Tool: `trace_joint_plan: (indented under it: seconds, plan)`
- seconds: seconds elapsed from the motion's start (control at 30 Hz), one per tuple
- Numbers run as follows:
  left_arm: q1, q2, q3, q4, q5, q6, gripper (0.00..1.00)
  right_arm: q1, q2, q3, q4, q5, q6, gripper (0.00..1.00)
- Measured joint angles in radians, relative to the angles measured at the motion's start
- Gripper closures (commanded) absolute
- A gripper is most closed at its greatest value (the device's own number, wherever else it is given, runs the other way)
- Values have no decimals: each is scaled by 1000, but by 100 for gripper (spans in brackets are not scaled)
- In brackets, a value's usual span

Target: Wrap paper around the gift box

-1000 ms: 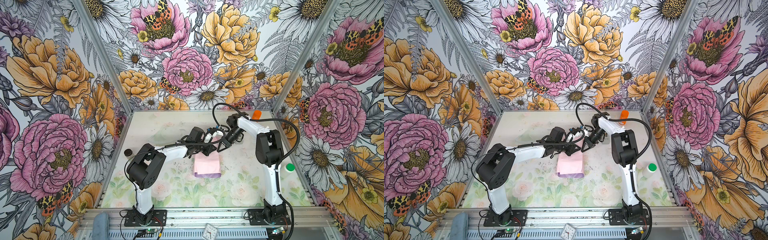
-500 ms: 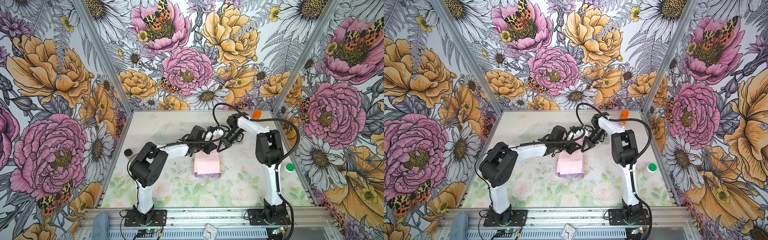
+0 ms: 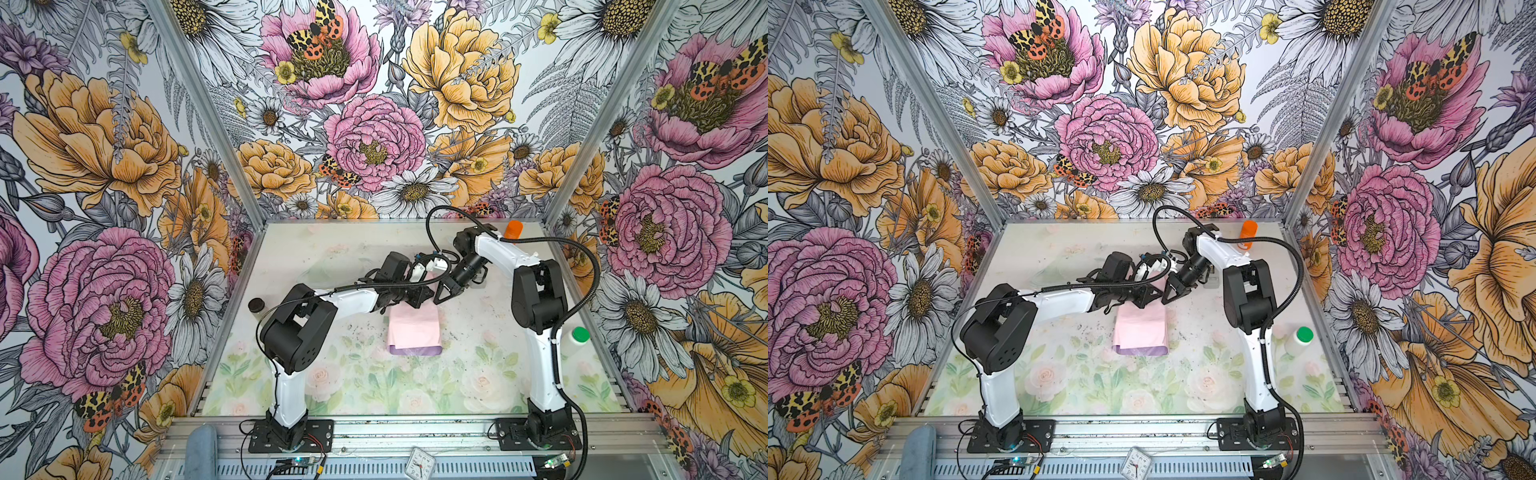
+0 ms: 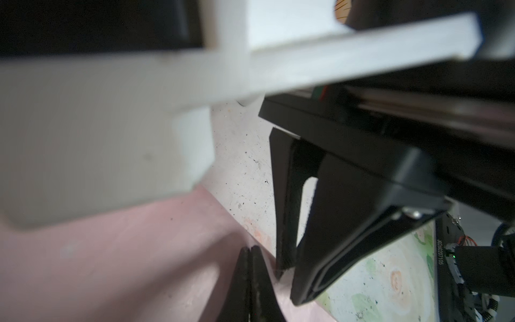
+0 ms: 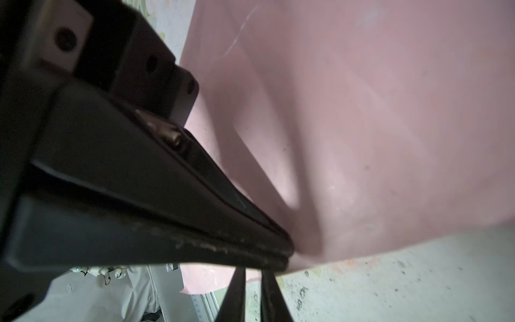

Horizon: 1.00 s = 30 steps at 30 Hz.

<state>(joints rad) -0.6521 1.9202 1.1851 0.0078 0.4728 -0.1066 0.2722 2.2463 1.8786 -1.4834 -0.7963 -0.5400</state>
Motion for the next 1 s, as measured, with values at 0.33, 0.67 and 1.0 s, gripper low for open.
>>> trace_joint_plan:
  seconds: [0.33,0.67,1.0]
  plan:
    - [-5,-3,-2,0,-17,0,100,-12,-7,-2,10,12,12,77]
    - [-9,-9,-8,2,-34,0,100,-19,-7,-4,19,18,36,73]
    - [-11,-11,-8,1,-40,1,100,-25,-7,-31,31,18,42,77]
